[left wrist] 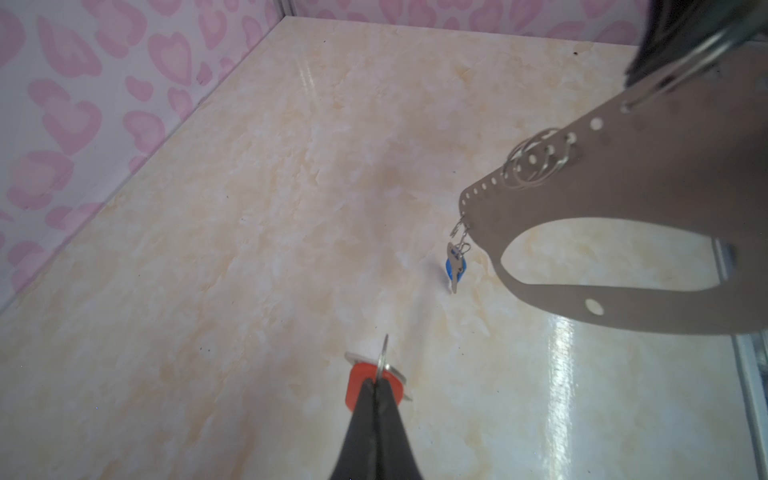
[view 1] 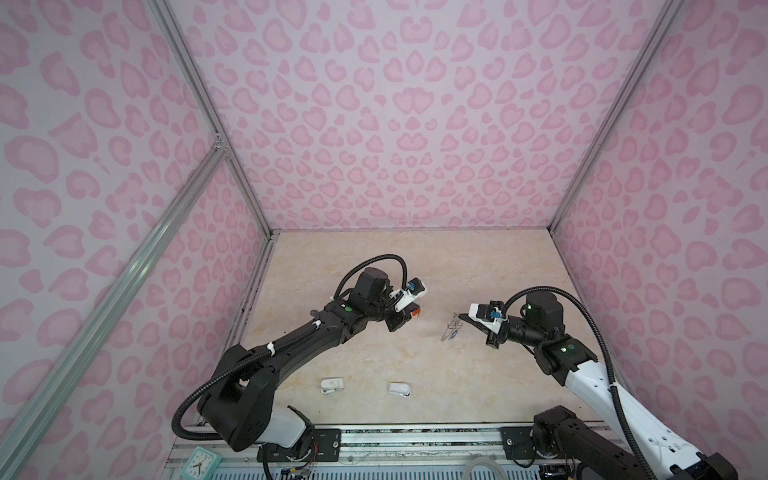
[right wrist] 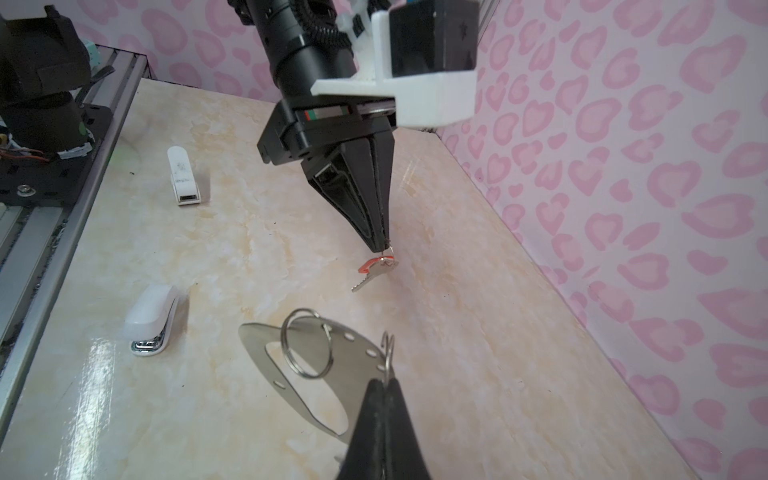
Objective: Put the keys on the keyring
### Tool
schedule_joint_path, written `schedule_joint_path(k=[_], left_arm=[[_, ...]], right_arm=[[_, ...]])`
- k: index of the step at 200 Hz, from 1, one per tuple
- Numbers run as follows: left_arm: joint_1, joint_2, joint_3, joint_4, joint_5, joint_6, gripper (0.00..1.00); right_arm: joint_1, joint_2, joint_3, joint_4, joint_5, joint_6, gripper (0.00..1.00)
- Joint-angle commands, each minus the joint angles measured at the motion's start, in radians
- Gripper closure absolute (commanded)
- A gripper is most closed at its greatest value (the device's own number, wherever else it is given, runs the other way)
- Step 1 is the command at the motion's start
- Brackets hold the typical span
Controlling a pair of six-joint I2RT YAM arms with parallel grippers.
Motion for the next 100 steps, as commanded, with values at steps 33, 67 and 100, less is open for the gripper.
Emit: schedule_joint_path(k=[33, 67, 100], left_arm=[[0.002, -0.045, 0.057, -0.167, 0.107, 0.140, 0.97], [0.003, -0.040, 0.078, -0.210, 0.094, 0.136, 0.97], [0.003, -0.039, 0.089, -0.226, 0.085, 0.130, 0.97]], right_arm=[[0.025, -0.003, -0.036, 0.100, 0.015, -0.065, 1.00], [0.030, 0.003, -0.034, 0.113, 0.007, -0.067, 1.00], [0.038, -0.001, -0.039, 0.126, 0.017, -0.073, 1.00]])
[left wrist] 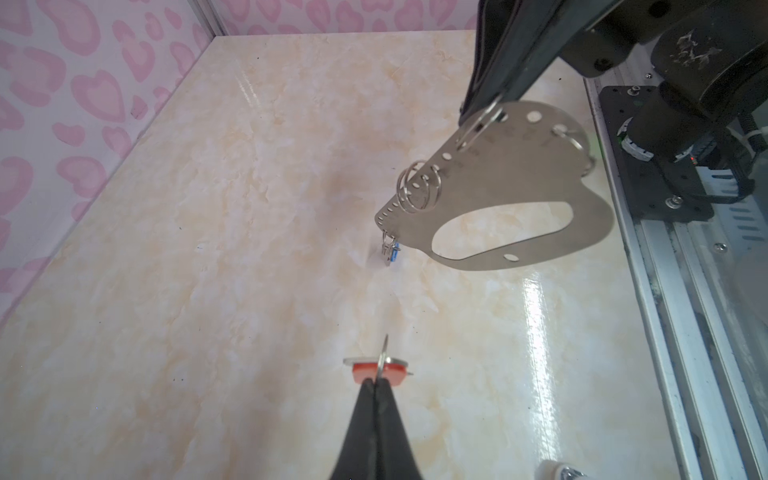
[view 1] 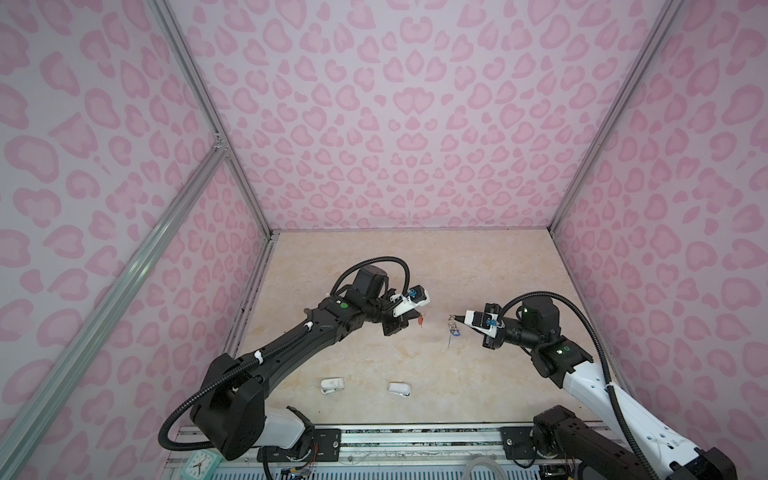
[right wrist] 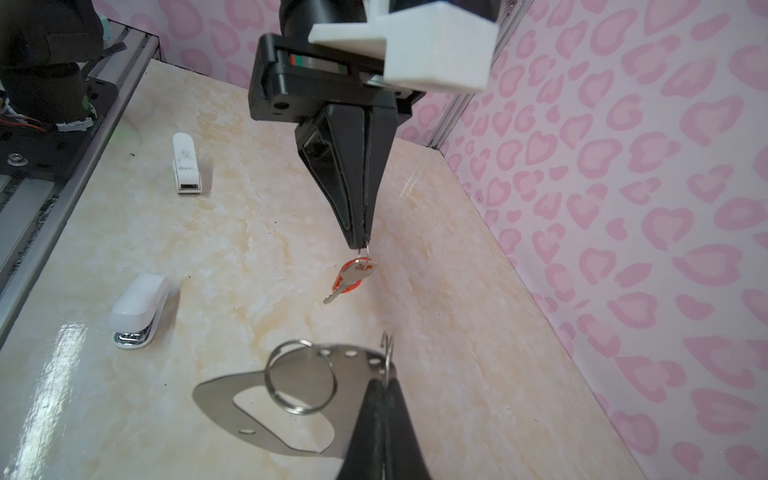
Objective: Put the keys on the keyring
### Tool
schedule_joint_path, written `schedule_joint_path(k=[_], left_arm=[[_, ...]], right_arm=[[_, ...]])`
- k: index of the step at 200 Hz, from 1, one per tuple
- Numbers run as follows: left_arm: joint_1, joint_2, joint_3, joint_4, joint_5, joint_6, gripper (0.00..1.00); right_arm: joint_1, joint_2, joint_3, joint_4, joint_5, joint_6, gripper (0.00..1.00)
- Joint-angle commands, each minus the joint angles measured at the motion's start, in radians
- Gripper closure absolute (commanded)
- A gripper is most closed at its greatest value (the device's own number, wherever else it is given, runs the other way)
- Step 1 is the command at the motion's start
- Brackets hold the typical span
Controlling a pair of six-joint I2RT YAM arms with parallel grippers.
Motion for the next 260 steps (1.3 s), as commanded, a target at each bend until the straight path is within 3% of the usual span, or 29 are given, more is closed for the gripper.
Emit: schedule_joint_path(k=[1, 55, 127, 175, 260], left_arm=[[0.003, -0.005, 0.018, -0.027, 0.004, 0.006, 0.97], [-0.003, -0.015, 0.078, -0.104, -0.024, 0.000, 0.97], [-0.076, -0.017, 0.139, -0.178, -0.045, -0.012, 0.97], [-0.121, -0.025, 0.153, -0.176, -0.090, -0.045, 0.97], [-0.134, -0.048, 0.173, -0.167, -0.125, -0.114, 0.97]], right_arm=[[0.005, -0.002, -0.010, 0.045, 0.006, -0.010, 1.00], [0.041, -0.023, -0.042, 0.099, 0.043, -0.036, 1.00], [0.095, -0.023, -0.065, 0.177, 0.107, -0.054, 1.00], [0.150, -0.035, -0.094, 0.246, 0.205, -0.100, 1.00], [0.152, 0.014, -0.048, 0.259, 0.106, 0.092, 1.00]])
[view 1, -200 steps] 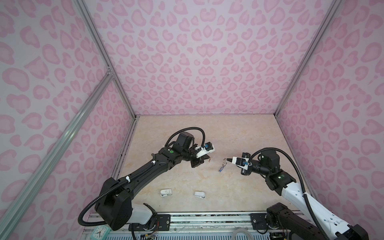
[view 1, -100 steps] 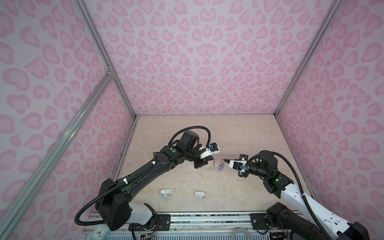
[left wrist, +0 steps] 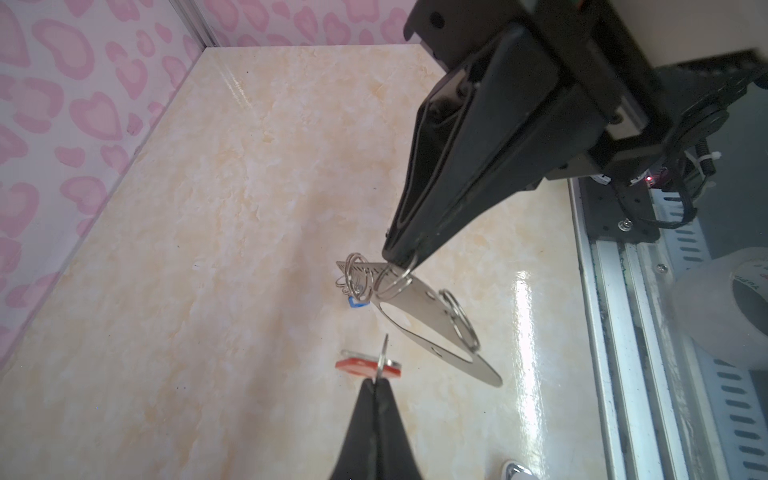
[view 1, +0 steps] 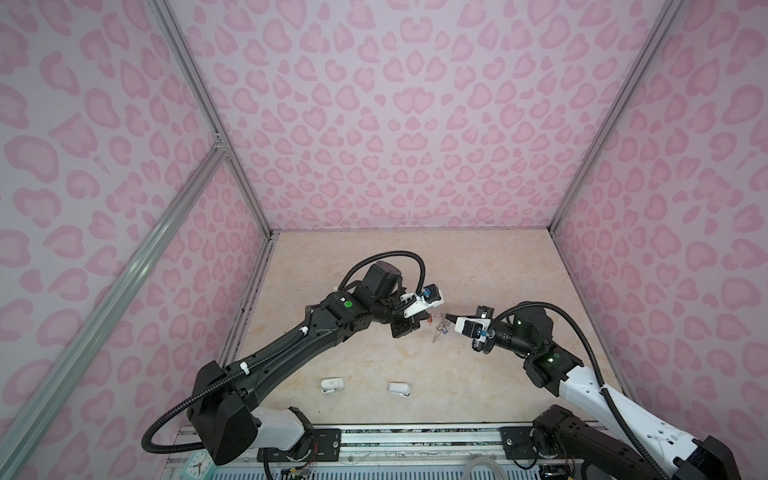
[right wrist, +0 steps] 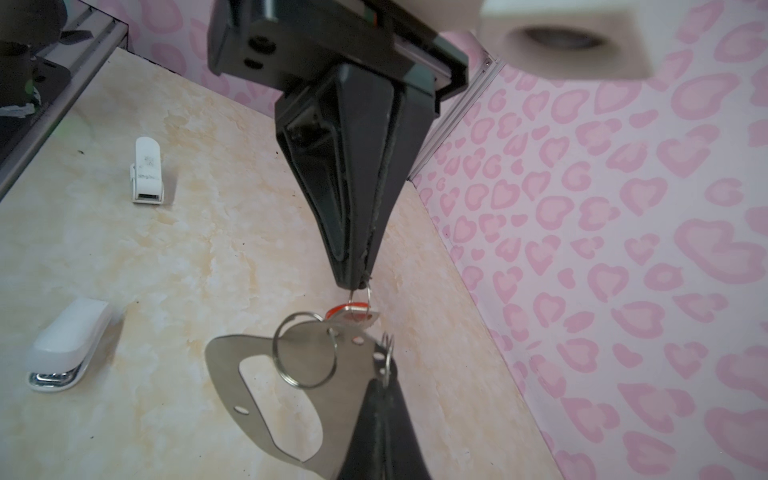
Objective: Put the keys on the keyring
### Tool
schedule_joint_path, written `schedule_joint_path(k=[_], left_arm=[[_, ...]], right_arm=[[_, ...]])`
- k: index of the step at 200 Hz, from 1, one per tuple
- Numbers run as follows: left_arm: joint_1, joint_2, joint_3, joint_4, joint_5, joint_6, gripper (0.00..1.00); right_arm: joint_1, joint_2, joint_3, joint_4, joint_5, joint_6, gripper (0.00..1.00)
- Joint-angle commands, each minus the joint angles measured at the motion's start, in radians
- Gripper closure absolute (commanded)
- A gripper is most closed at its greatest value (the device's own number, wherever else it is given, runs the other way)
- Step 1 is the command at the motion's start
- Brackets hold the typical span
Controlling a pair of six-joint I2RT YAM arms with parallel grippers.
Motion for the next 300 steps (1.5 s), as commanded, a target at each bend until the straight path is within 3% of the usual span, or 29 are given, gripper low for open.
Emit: schedule_joint_path(k=[1, 77, 300], left_arm=[[-0.002, -0.015, 0.014, 0.010, -0.007, -0.032, 0.97], [-0.010, -0.022, 0.018, 0.007, -0.002, -0.095, 0.97], [-0.015, 0.008, 0.036, -0.007, -0.048, -0.190, 0.97]], right_arm=[[0.001, 0.011, 0.010, 0.048, -0.047, 0.079, 1.00], [0.003, 0.056, 0.030, 0.048, -0.070, 0.128, 1.00], [0.030, 0.069, 0.022, 0.039, -0.016, 0.066, 1.00]])
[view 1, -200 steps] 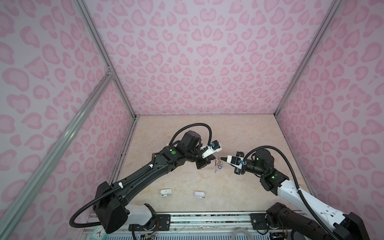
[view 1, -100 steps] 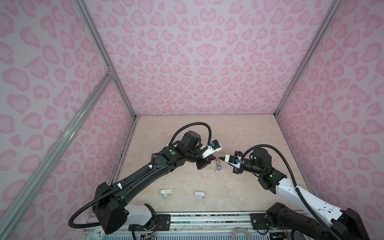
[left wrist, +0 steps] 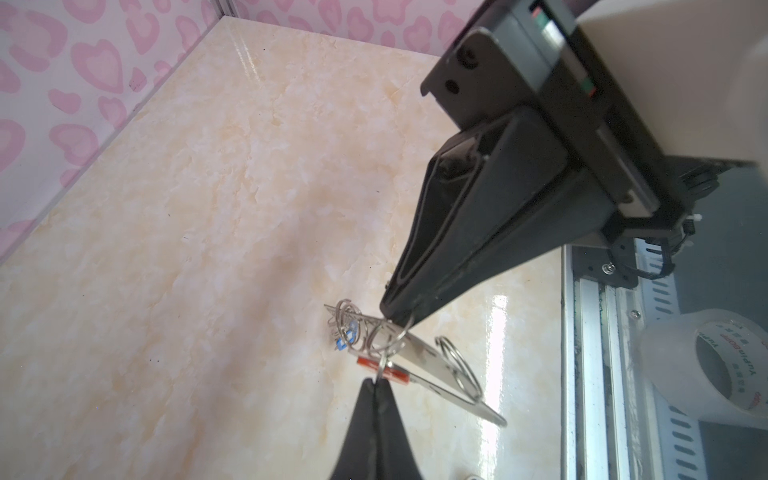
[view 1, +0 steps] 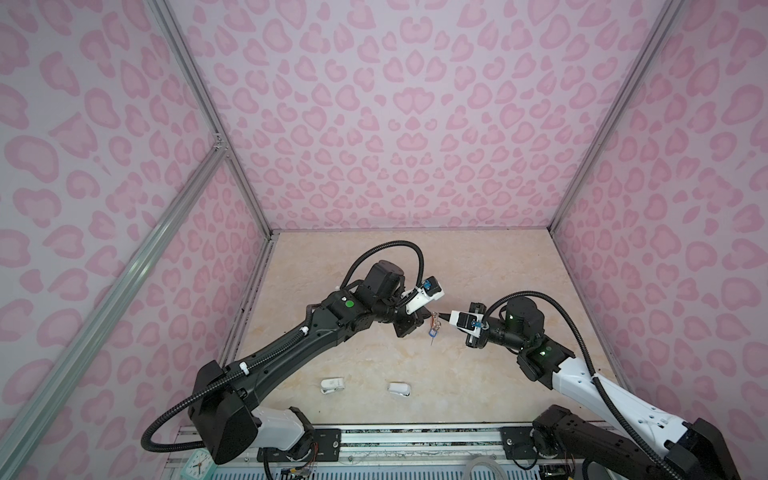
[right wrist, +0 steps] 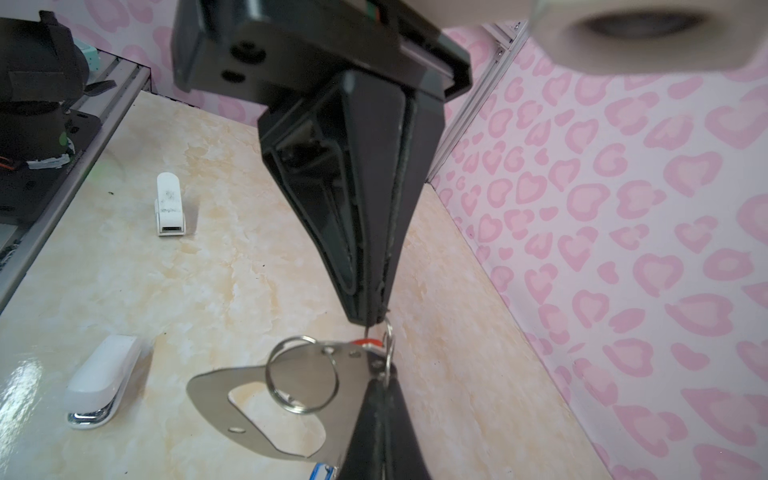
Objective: Put the keys on the keyring
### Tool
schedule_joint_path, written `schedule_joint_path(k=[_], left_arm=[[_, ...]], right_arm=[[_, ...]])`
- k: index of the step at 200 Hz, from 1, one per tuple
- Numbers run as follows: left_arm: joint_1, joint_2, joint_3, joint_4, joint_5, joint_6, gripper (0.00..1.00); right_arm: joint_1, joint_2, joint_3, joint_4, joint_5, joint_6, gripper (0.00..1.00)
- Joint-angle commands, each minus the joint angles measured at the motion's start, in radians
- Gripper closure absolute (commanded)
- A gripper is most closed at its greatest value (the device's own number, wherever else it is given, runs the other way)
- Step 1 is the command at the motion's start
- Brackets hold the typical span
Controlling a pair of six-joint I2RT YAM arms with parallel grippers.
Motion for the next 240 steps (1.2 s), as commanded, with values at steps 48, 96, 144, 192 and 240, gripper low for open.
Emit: schedule_joint_path(k=[48, 96, 144, 192, 240], left_arm=[[0.014, -0.006, -0.001, 0.010, 0.010, -0.031, 0.97], [0.031, 0.022, -0.009, -0.018, 0.089, -0.016, 0.97], [0.034, -0.006, -0.020, -0.004, 0.047, 0.024, 0.53], [0.027, -0.115, -0.072, 0.078, 0.050, 0.167, 0.51], [0.011, -0.105, -0.068, 0.075, 0.092, 0.263, 0.62]], right_arm=[[0.001, -0.026, -0.028, 0.041, -0.006, -0.019, 1.00], [0.001, -0.033, -0.043, 0.120, -0.021, 0.018, 1.00], [0.001, -0.025, -0.042, 0.145, -0.042, 0.041, 1.00], [-0.007, -0.016, -0.036, 0.140, -0.102, 0.046, 1.00], [-0.007, -0.018, -0.034, 0.147, -0.127, 0.052, 1.00]])
